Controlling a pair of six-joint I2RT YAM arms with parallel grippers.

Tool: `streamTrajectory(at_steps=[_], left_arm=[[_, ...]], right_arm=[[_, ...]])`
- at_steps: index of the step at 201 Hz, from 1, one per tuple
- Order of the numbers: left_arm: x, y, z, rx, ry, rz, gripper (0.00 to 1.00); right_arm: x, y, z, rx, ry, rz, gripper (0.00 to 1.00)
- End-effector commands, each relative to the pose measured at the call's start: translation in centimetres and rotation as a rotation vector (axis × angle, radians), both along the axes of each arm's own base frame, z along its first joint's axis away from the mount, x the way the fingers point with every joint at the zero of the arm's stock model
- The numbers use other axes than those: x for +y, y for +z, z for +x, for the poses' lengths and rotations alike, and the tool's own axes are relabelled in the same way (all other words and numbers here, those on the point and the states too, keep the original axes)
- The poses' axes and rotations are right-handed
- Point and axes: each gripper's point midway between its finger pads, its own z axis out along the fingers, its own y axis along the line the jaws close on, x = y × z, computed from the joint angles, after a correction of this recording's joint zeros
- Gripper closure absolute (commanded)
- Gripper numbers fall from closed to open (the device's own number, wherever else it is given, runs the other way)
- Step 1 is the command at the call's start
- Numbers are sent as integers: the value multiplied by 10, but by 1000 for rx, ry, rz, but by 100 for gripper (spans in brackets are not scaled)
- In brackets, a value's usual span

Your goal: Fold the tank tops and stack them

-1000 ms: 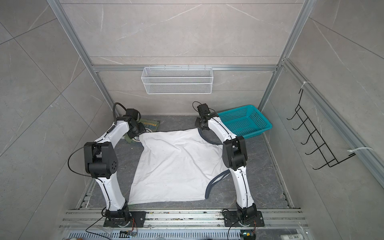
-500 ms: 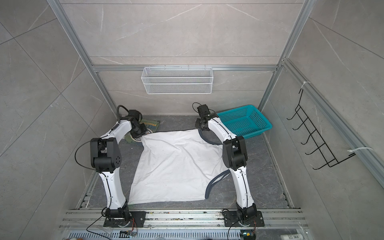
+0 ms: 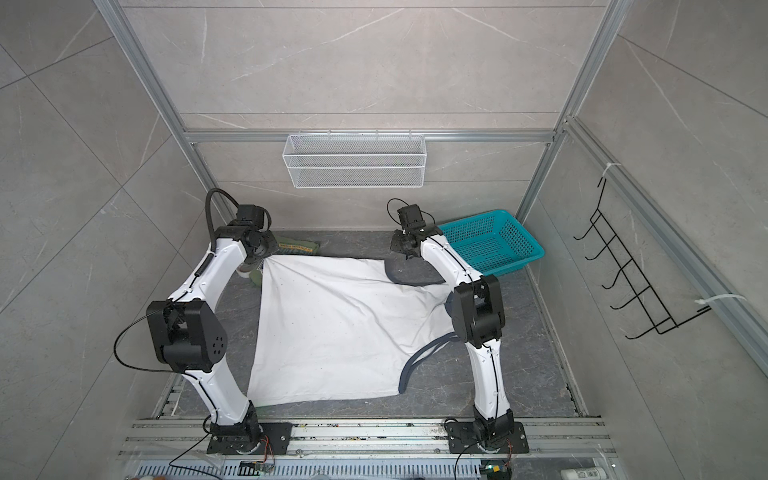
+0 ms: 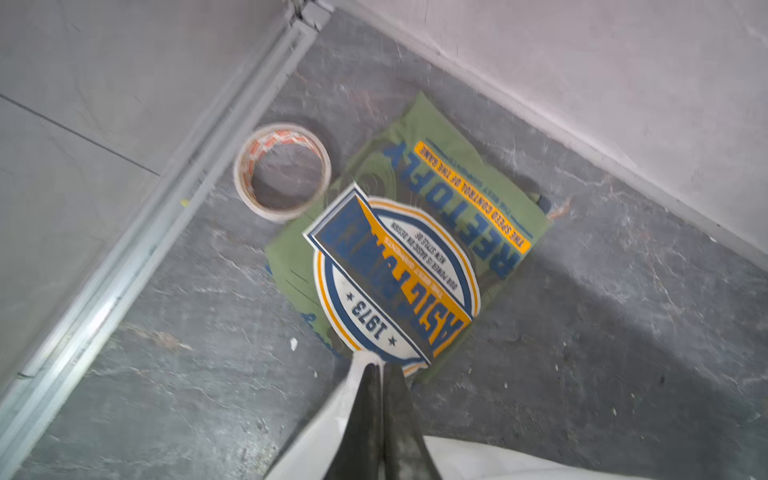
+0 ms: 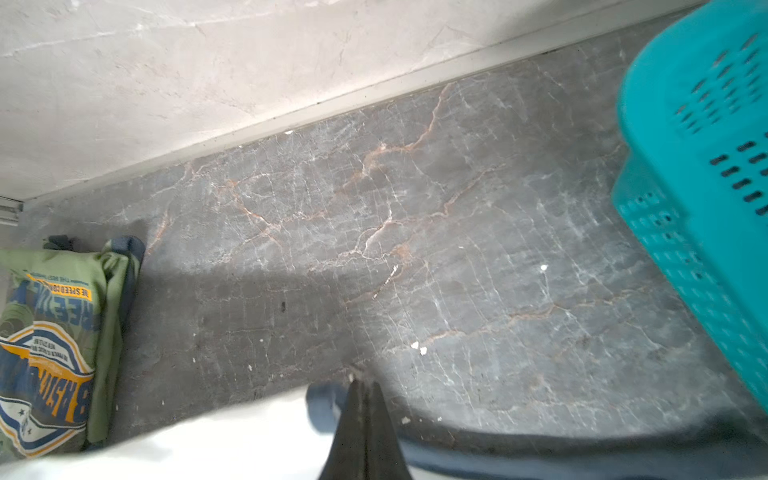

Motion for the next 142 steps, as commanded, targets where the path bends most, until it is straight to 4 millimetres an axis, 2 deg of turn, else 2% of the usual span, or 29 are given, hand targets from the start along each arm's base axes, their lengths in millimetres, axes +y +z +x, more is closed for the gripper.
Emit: streamTrajectory(at_steps=[1, 21, 36, 53, 69, 106, 119, 124, 142], left_arm=[[3, -28, 0, 98, -26, 54, 93], [-1, -54, -2, 171, -35, 30, 91], [0, -68, -7, 215, -19, 29, 90], [7, -74, -13, 245, 16, 46, 89], [10, -77, -14, 243, 31, 39, 88], [14, -78, -14, 238, 43, 19, 85], [17, -80, -14, 236, 51, 0, 84], [18, -79, -14, 232, 55, -5, 84], [20, -79, -13, 226, 58, -18, 84]], right_arm=[[9, 1, 7, -11, 19, 21, 100], [10, -11, 8, 17, 23, 15, 100], [19, -20, 7, 45, 59, 37, 100], [37, -34, 3, 91, 118, 80, 73], [48, -51, 2, 136, 144, 75, 65], [72, -81, 5, 199, 188, 116, 64], [78, -84, 6, 195, 201, 112, 65], [80, -100, 6, 218, 203, 103, 66], [82, -113, 7, 240, 201, 99, 67]])
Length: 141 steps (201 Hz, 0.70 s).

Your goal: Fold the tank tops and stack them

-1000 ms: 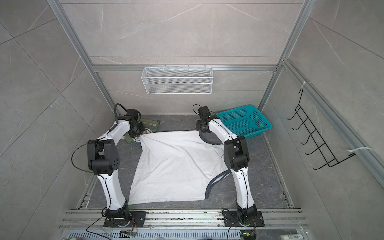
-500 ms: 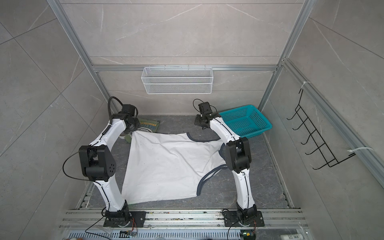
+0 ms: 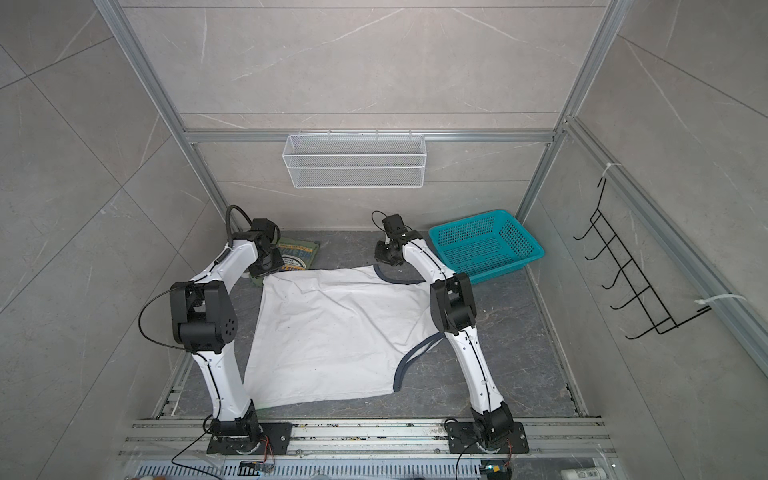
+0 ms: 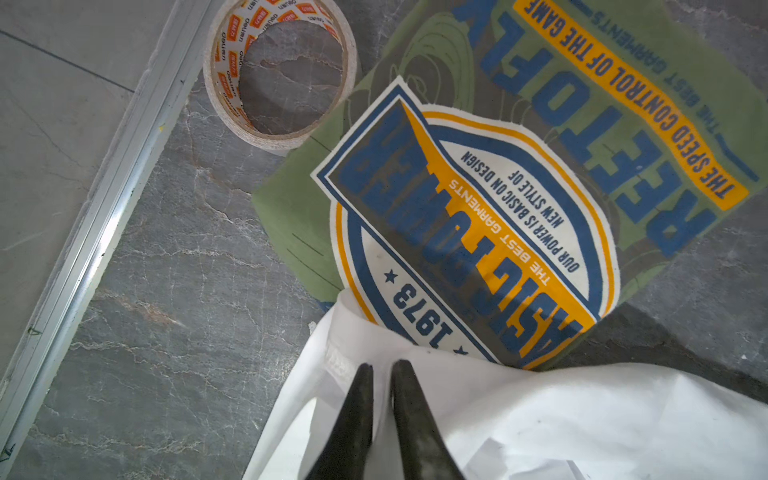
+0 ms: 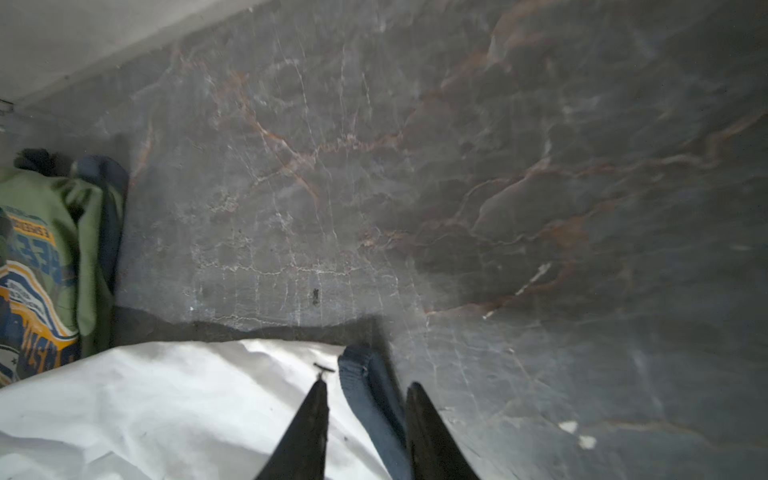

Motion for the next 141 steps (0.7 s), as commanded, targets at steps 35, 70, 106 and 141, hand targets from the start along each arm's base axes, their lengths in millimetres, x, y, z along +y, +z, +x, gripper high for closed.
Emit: streamTrajectory(at_steps=[35, 70, 106, 141], left_arm=[[5, 11, 0, -34, 23, -40, 84], [7, 8, 0, -38, 33, -48, 84], [7, 7, 1, -46, 39, -69, 83], [9, 6, 0, -47, 45, -80, 84]], right_arm=[[13, -33, -9, 79, 36, -7, 67], [17, -45, -18, 107, 46, -21, 73], [21, -45, -13, 96, 46, -8, 80], [25, -48, -7, 100, 49, -4, 68]])
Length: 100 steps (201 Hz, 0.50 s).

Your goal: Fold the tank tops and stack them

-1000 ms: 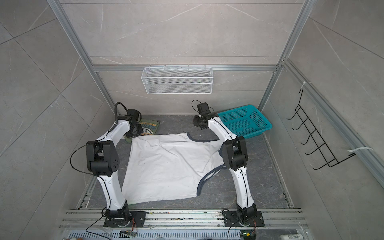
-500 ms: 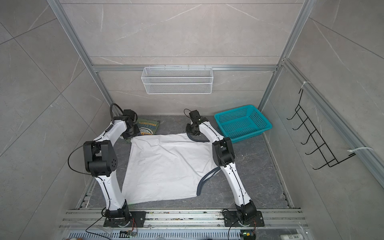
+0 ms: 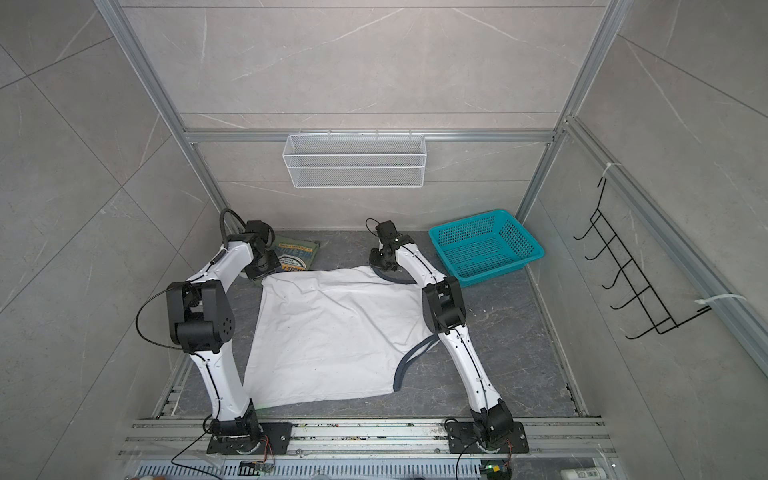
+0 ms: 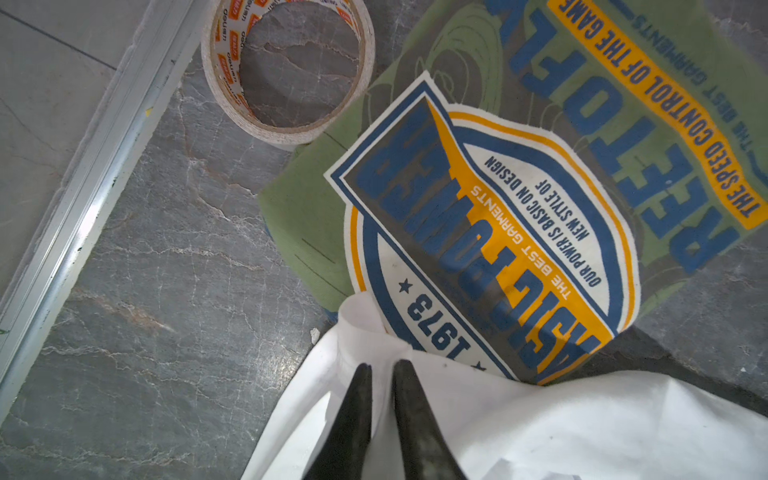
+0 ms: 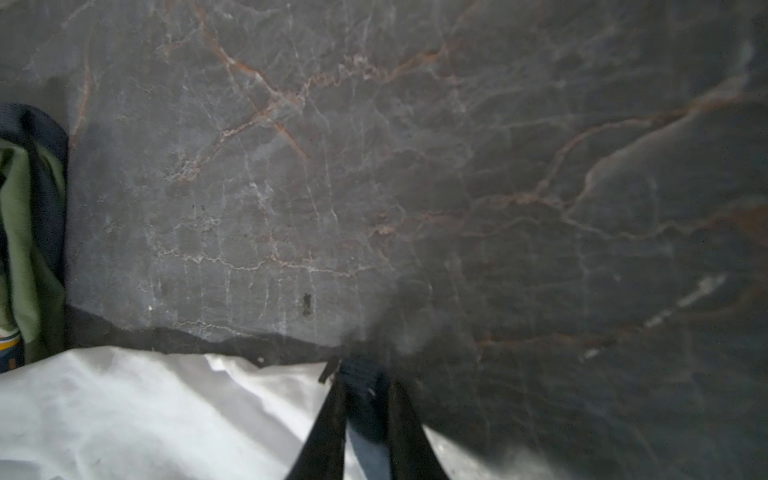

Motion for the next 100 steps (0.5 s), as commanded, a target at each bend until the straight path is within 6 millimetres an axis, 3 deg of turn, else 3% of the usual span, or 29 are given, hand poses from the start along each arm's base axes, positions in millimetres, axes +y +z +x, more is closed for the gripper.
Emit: streamTrajectory(at_steps=[1, 30, 58, 75, 100], left_arm=[[3, 14, 1, -41, 18, -24, 84], [6, 13, 1, -41, 26, -30, 83], [8, 12, 1, -40, 33, -35, 83], [10, 13, 1, -44, 39, -35, 84], [15, 18, 3, -55, 42, -23, 84]], right_arm=[[3, -20, -7, 56, 8, -16, 68], [3, -34, -9, 75, 9, -24, 67], [0, -36, -11, 83, 5, -43, 93], [-6, -20, -7, 53, -8, -60, 100], [-15, 17, 5, -30, -38, -78, 100]])
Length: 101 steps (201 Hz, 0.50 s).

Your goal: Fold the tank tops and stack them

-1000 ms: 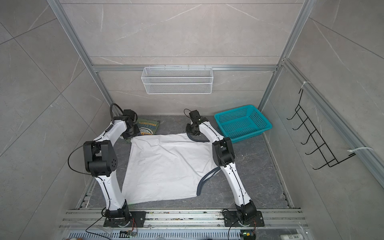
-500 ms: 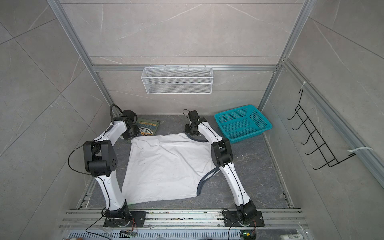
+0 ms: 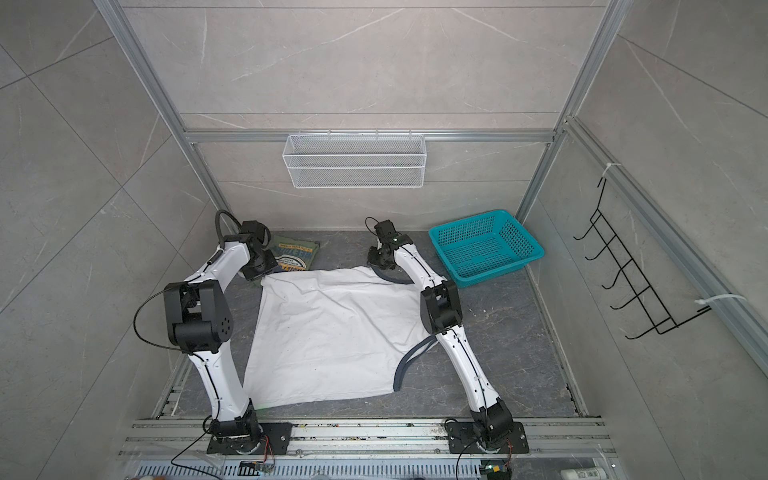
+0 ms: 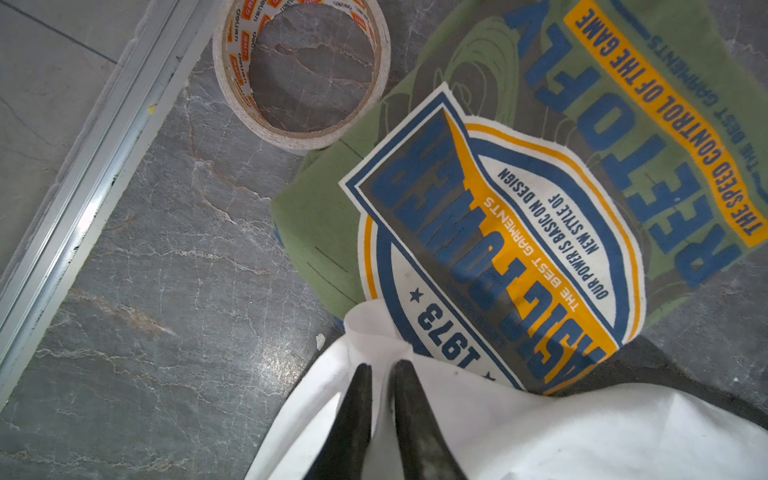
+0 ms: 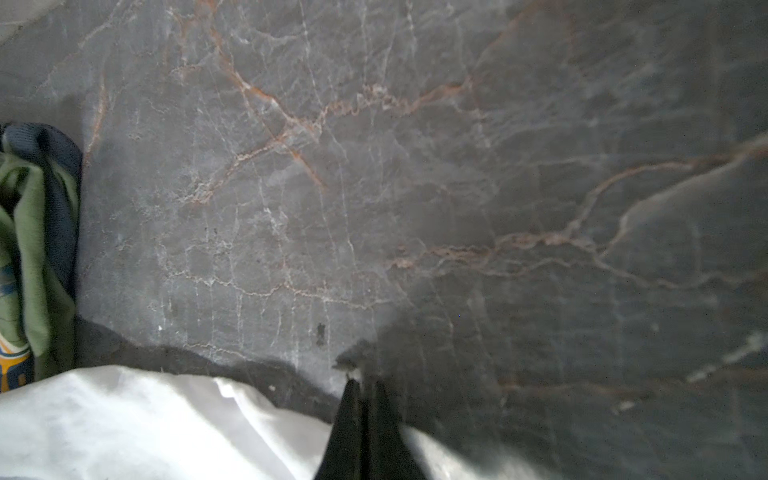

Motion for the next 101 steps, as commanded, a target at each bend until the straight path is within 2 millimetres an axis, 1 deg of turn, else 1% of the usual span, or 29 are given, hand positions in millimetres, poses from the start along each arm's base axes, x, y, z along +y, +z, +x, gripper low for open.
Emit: streamTrajectory(at_steps=[1, 30, 47, 54, 64, 76, 92, 98, 99, 100, 101], left_arm=[[7, 19, 3, -49, 20, 2, 84], [13, 25, 4, -59, 3, 48, 84], [13, 25, 4, -61, 1, 52, 84], [14, 24, 5, -61, 1, 52, 84], [13, 23, 5, -61, -1, 50, 84], [13, 21, 6, -58, -1, 51, 84], [15, 20, 4, -50, 4, 62, 84], [17, 21, 3, -48, 7, 69, 84], [17, 21, 2, -48, 8, 71, 84], [17, 21, 2, -47, 8, 71, 84], [17, 21, 2, -47, 8, 72, 84]], right_arm=[[-17, 23, -1, -28, -29, -75, 100], [-34, 75, 15, -134, -81, -85, 100], [-37, 100, 19, -185, -87, -72, 100], [-36, 107, 19, -199, -84, -66, 100], [-34, 113, 18, -205, -77, -56, 100], [-34, 115, 16, -201, -71, -53, 100], [-37, 114, 11, -186, -76, -67, 100], [-38, 106, 11, -175, -76, -75, 100], [-38, 116, 11, -190, -77, -68, 100], [-39, 119, 10, -195, -78, -66, 100], [-40, 117, 9, -188, -77, -70, 100]])
